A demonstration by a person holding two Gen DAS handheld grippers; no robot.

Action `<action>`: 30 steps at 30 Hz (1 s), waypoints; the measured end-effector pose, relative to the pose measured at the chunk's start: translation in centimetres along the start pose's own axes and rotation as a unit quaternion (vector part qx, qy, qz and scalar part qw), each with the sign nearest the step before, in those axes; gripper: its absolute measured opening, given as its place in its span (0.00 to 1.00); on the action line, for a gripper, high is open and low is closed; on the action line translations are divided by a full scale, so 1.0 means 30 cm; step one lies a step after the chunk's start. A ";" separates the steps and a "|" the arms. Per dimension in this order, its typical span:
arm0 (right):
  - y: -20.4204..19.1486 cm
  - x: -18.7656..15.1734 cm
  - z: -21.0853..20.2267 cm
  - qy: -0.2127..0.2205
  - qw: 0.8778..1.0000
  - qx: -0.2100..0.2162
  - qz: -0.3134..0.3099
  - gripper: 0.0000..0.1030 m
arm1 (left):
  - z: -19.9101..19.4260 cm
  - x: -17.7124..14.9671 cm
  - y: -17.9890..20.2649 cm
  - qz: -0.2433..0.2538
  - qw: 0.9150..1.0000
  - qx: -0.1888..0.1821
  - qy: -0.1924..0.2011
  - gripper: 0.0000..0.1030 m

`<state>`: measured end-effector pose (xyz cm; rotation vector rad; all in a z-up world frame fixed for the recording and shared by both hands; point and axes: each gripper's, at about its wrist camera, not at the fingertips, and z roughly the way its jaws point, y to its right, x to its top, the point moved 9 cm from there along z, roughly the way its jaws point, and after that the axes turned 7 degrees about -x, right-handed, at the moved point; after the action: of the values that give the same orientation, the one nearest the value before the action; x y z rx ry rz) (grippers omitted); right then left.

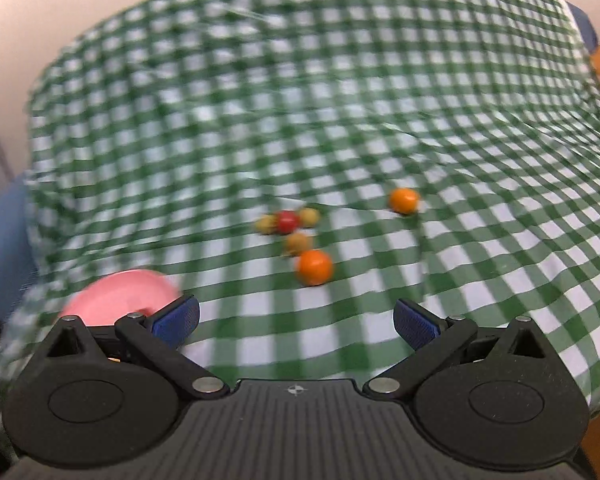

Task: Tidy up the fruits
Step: 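Grasp a yellow pear with the left tool while the right tool grasps an orange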

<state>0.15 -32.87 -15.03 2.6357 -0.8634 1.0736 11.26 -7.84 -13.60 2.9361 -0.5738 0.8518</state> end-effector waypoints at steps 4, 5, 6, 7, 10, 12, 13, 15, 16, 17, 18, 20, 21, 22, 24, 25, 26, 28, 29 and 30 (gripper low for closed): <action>0.038 0.019 0.137 -0.004 1.000 -0.026 -0.001 0.99 | 0.094 0.054 0.030 -0.002 1.000 0.000 -0.013 1.00; 0.043 0.023 0.171 -0.004 1.000 -0.030 -0.004 0.99 | 0.116 0.062 0.030 -0.004 1.000 0.000 -0.018 1.00; 0.040 0.028 0.211 -0.003 0.999 -0.034 -0.009 0.99 | 0.137 0.071 0.028 -0.008 1.000 0.001 -0.022 1.00; 0.034 0.029 0.251 -0.004 0.999 -0.036 -0.016 0.99 | 0.154 0.078 0.022 -0.010 1.000 0.004 -0.024 1.00; -0.001 0.020 0.379 -0.025 0.998 -0.040 -0.042 0.99 | 0.197 0.097 -0.001 -0.011 0.999 0.018 -0.029 1.00; -0.025 0.012 0.460 -0.031 0.997 -0.046 -0.058 0.99 | 0.218 0.106 -0.017 -0.010 0.999 0.026 -0.031 1.00; -0.036 0.011 0.491 -0.032 0.996 -0.048 -0.066 0.99 | 0.228 0.111 -0.024 -0.010 0.999 0.030 -0.032 1.00; -0.055 0.008 0.545 -0.027 0.994 -0.057 -0.087 0.98 | 0.250 0.120 -0.030 -0.008 0.999 0.035 -0.035 1.00; -0.058 0.007 0.559 -0.023 0.993 -0.061 -0.096 0.88 | 0.258 0.124 -0.027 -0.006 0.999 0.036 -0.037 1.00; -0.058 0.006 0.568 -0.019 0.993 -0.062 -0.101 0.64 | 0.267 0.132 -0.023 -0.004 0.999 0.037 -0.037 1.00; -0.056 0.002 0.575 -0.023 0.992 -0.061 -0.103 0.52 | 0.278 0.141 -0.016 -0.002 0.999 0.037 -0.037 1.00; -0.041 0.000 0.573 -0.027 0.994 -0.055 -0.091 0.38 | 0.297 0.165 0.015 0.003 0.999 0.035 -0.033 1.00; -0.026 0.002 0.569 -0.028 0.994 -0.062 -0.087 0.38 | 0.310 0.184 0.040 0.005 0.999 0.030 -0.028 1.00; -0.007 0.006 0.569 -0.027 0.994 -0.073 -0.083 0.38 | 0.324 0.201 0.068 0.008 0.999 0.022 -0.022 1.00; 0.071 0.027 0.577 -0.026 0.992 -0.114 -0.057 0.38 | 0.357 0.238 0.143 0.017 1.000 -0.003 -0.014 1.00; 0.125 0.041 0.587 -0.027 0.989 -0.138 -0.033 0.38 | 0.378 0.256 0.191 0.024 0.999 -0.019 -0.012 1.00; 0.171 0.048 0.590 -0.029 0.987 -0.156 -0.014 0.38 | 0.400 0.271 0.234 0.028 0.999 -0.034 -0.013 1.00; 0.263 0.065 0.601 -0.027 0.982 -0.186 0.027 0.38 | 0.450 0.302 0.341 0.039 0.997 -0.071 -0.011 1.00; 0.295 0.067 0.608 -0.026 0.980 -0.195 0.038 0.38 | 0.479 0.314 0.393 0.046 0.995 -0.088 -0.012 1.00; 0.316 0.069 0.609 -0.023 0.978 -0.204 0.046 0.38 | 0.510 0.323 0.444 0.053 0.993 -0.101 -0.014 1.00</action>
<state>6.66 -48.08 -27.47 2.3045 -1.0922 0.7561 21.92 -25.55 -22.49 2.7599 -0.7753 0.7137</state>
